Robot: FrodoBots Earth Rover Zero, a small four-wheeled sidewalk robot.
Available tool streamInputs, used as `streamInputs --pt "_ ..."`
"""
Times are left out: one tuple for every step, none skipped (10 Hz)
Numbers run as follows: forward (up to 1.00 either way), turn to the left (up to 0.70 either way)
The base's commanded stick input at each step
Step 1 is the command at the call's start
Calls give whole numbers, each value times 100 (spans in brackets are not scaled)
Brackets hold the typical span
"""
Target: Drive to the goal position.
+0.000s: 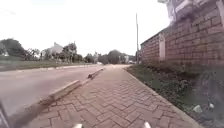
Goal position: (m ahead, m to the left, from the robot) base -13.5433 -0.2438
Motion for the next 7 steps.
streamInputs --pt "50 0" --pt "50 0" --pt "50 0" --pt "50 0" --pt "50 0" --pt "50 0" --pt "50 0"
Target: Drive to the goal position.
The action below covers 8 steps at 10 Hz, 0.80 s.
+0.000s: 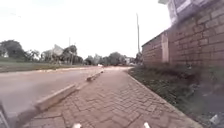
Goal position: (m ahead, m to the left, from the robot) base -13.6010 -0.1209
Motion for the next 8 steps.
streamInputs --pt "50 0" --pt "50 0" --pt "50 0" --pt "50 0" --pt "50 0" --pt "50 0" --pt "50 0" --pt "50 0"
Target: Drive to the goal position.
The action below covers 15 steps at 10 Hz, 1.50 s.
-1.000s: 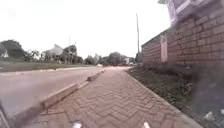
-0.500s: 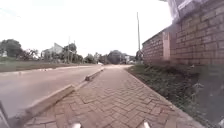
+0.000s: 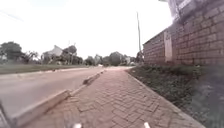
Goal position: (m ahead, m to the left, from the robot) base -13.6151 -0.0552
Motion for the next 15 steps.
streamInputs --pt "50 0" --pt "50 0" --pt "50 0" --pt "50 0" --pt "50 0" --pt "50 0" --pt "50 0" --pt "50 0" --pt "50 0" --pt "50 0" --pt "50 0" --pt "50 0" --pt "50 0" --pt "50 0" --pt "50 0"
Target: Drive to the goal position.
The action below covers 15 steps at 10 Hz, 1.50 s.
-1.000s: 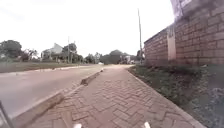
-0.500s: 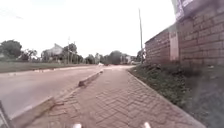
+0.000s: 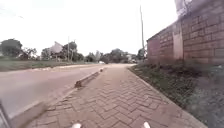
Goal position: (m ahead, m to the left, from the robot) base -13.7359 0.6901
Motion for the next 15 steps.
streamInputs --pt "50 0" --pt "50 0" --pt "50 -50" --pt "50 -50" --pt "50 -50" --pt "50 0" --pt "50 0" --pt "50 0" --pt "50 0" --pt "50 0" --pt "50 0" --pt "50 0" --pt "50 0" --pt "50 0" --pt "50 0"
